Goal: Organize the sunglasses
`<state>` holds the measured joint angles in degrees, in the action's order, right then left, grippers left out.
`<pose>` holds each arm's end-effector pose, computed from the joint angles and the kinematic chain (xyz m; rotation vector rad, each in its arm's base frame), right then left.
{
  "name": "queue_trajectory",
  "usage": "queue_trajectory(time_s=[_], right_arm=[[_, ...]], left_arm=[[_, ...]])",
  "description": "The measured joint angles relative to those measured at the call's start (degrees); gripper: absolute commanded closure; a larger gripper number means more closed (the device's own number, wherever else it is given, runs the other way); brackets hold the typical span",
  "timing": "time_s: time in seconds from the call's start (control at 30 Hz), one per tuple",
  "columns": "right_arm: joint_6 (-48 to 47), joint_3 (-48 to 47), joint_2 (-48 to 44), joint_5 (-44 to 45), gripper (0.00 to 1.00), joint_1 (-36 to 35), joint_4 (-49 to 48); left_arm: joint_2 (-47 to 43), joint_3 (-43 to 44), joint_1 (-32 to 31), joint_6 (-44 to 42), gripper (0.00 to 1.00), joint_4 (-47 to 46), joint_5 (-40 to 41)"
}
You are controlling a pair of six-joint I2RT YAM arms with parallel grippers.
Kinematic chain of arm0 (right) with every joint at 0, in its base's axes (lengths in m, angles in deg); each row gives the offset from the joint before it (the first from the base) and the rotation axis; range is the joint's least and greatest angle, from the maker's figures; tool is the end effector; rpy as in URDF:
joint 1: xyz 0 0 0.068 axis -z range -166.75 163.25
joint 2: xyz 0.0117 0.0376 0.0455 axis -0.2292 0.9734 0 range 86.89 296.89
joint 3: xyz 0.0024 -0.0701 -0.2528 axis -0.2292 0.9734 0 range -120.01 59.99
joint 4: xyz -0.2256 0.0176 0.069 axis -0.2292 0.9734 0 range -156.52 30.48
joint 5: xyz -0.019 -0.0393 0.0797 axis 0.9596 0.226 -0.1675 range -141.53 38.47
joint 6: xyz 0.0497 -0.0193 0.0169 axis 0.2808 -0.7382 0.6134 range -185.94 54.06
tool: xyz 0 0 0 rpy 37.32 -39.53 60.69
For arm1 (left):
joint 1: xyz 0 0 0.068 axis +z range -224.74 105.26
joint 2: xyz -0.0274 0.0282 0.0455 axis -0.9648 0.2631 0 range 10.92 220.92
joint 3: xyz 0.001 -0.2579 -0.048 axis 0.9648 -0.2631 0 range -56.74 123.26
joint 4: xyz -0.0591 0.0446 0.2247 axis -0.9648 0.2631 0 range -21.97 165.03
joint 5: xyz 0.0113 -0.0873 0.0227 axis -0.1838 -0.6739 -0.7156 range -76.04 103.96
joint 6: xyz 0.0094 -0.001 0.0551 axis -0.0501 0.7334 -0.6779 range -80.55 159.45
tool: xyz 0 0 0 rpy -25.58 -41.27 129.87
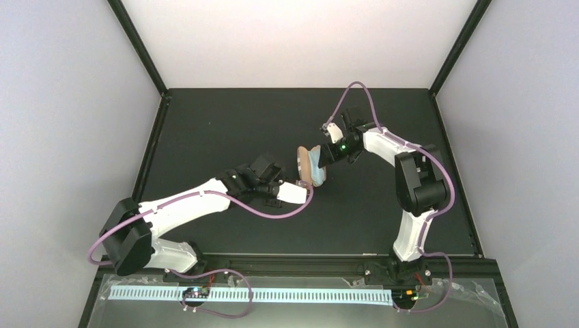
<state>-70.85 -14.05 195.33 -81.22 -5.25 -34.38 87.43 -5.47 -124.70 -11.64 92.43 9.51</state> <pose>0.3323 0.1314 0.1813 -0.6921 2.6096 0.7758 0.1628 -0.1986 0.2352 1.9018 1.5215 -0.0857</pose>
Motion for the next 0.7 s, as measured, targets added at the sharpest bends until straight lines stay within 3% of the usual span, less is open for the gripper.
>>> queue_trajectory(time_s=[0.23, 0.7], right_arm=[[0.26, 0.0, 0.66, -1.49, 0.63, 0.0, -0.17], [-2.54, -1.14, 2.51, -2.51, 0.79, -0.66, 1.33]], left_arm=[[-0.02, 0.0, 0.0, 0.9, 0.71, 0.0, -0.9], [-0.02, 0.0, 0.0, 1.88, 0.7, 0.0, -1.62]])
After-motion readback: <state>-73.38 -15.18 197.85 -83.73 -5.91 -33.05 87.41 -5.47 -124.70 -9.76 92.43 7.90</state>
